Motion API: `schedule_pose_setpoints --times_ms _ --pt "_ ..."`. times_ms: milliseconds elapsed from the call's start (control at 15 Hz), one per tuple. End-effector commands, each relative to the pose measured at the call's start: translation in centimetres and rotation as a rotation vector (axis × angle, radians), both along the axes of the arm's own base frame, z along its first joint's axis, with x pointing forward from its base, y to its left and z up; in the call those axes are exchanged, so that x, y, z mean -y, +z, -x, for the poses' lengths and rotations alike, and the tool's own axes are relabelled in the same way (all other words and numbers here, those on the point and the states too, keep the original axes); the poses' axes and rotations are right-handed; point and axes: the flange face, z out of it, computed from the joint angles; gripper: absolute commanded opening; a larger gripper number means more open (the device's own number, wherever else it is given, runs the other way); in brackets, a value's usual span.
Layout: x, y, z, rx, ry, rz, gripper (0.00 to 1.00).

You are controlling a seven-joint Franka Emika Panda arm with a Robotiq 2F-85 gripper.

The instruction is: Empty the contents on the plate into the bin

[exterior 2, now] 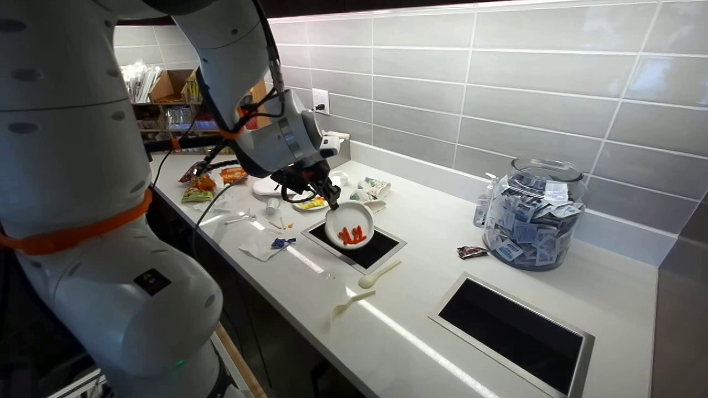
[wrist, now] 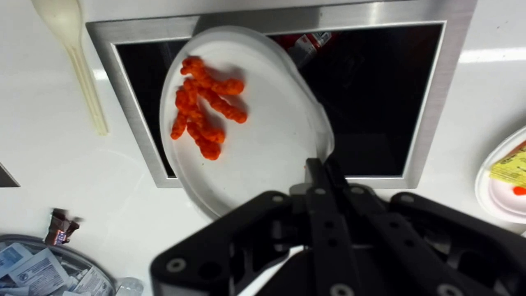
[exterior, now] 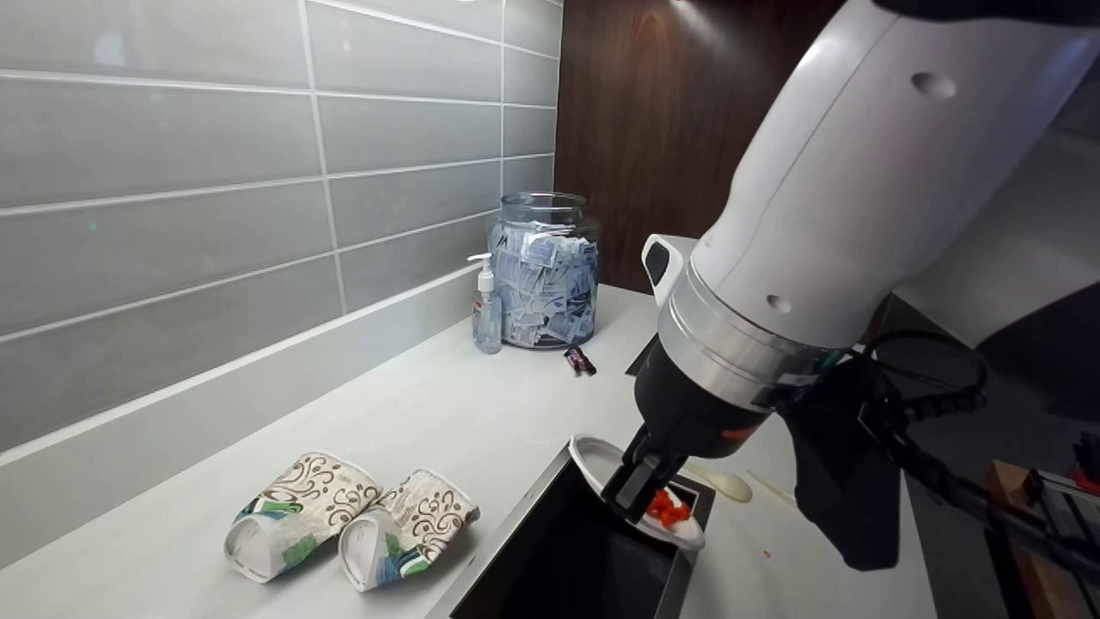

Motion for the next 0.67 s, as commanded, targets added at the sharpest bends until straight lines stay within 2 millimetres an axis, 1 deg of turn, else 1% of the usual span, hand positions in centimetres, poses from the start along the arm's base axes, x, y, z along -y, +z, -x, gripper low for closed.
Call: schedule_pose_setpoints --times_ms 0,600 --pt "-0.28 -0.22 -0.65 0.029 0.041 -0.024 0.01" --pt "-0.83 0.45 -0.89 0.067 0.074 -0.067 0.01"
